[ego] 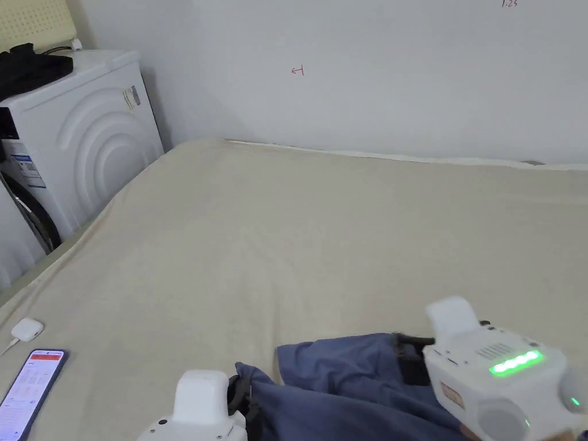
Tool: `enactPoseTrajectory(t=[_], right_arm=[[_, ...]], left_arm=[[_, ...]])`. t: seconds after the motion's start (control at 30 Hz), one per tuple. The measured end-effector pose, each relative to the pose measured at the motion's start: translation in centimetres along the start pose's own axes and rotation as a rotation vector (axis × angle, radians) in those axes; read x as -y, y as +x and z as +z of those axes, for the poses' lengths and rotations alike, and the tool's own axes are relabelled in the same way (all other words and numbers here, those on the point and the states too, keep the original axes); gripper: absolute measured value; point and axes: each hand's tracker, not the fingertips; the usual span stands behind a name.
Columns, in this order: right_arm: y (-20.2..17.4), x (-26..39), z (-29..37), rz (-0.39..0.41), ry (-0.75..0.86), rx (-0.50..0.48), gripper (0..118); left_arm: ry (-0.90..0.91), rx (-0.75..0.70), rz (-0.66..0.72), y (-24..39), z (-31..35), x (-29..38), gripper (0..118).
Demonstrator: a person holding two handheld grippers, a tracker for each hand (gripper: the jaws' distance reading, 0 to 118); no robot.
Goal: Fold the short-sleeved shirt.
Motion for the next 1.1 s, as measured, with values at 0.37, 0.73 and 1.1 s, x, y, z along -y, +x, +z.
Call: enactPoseTrajectory(t=[0.37, 0.73, 1.1], right_arm=[[4.5, -0.9, -15.9, 0.005, -0.367, -0.109, 112], [2.9, 1.3, -13.5, 0.073, -0.310, -0.087, 2], [7.0, 0.7, 5.3, -0.102, 0.106, 0.234, 2]], left_arm=[[-0.033, -0.014, 0.016, -0.2, -0.4, 0.5, 8], [-0.045, -0.034, -0.009, 0.2, -1.0, 0.6, 8], [0.095, 0.049, -0.056, 4.2, 0.6, -5.6, 8]])
